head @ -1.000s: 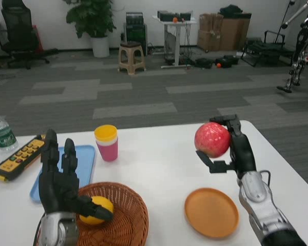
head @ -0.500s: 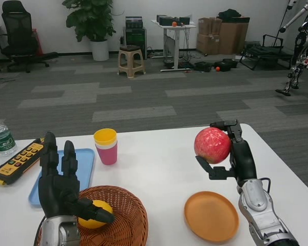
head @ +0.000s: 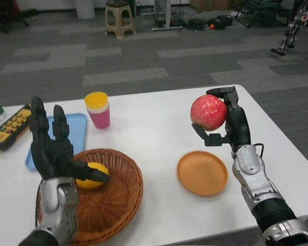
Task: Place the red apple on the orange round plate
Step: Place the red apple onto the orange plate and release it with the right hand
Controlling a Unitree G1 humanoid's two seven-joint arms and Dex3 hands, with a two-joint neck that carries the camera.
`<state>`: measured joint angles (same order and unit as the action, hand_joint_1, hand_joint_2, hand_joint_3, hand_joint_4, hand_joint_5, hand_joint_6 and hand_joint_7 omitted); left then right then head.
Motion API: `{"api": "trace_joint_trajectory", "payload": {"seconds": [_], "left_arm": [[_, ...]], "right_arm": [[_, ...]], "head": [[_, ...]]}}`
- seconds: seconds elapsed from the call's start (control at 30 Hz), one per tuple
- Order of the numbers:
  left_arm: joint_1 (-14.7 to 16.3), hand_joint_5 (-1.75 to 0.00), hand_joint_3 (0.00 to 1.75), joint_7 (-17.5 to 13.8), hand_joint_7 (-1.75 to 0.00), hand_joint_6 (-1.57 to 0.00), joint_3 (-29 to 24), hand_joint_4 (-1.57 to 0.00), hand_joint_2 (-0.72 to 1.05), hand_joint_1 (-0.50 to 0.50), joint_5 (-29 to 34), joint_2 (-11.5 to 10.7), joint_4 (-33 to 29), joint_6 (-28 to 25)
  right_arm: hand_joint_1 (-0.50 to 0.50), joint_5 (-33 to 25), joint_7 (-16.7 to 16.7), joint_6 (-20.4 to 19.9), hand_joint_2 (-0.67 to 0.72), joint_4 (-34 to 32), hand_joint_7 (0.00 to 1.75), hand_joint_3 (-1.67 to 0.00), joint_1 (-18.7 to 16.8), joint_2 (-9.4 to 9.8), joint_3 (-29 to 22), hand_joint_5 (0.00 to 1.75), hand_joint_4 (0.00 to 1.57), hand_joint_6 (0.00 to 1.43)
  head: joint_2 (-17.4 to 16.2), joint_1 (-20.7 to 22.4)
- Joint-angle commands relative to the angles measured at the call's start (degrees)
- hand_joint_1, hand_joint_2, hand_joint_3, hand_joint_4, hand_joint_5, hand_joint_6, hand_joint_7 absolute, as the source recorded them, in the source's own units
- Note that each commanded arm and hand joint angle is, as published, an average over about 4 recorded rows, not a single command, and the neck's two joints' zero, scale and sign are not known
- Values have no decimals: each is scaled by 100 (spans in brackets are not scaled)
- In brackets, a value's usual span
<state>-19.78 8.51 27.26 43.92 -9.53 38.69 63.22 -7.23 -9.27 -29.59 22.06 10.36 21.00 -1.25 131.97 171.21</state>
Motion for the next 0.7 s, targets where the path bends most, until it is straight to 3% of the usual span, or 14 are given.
{"api": "trace_joint_trajectory", "payload": {"seconds": [0.03, 0.23, 0.4, 0.7], "left_arm": [[22, 0, 9, 1, 0, 0, -50, -18, -64, -50, -20, -36, -6, 37], [9, 0, 9, 1, 0, 0, -41, -16, -64, -50, -11, -51, -2, 10], [9, 0, 9, 1, 0, 0, -30, -16, -64, -50, 9, -58, -2, 6], [9, 0, 9, 1, 0, 0, -12, -19, -64, -50, 11, -82, -2, -1]], "right_arm": [[-44, -73, -5, -3, -54, -118, 168, -159, -183, 84, -60, 165, 91, 111], [-43, -86, -5, 52, -54, -140, 168, -159, -401, 229, -7, 165, 90, 111], [-44, -77, 10, 68, -54, 119, 168, -159, -429, 262, 121, 165, 88, 110], [-45, -51, 177, 68, -54, 1409, 168, -159, -361, 167, 670, 165, 87, 106]], "head": [[-75, 5], [-270, -10], [-226, -19], [-228, -11]]}}
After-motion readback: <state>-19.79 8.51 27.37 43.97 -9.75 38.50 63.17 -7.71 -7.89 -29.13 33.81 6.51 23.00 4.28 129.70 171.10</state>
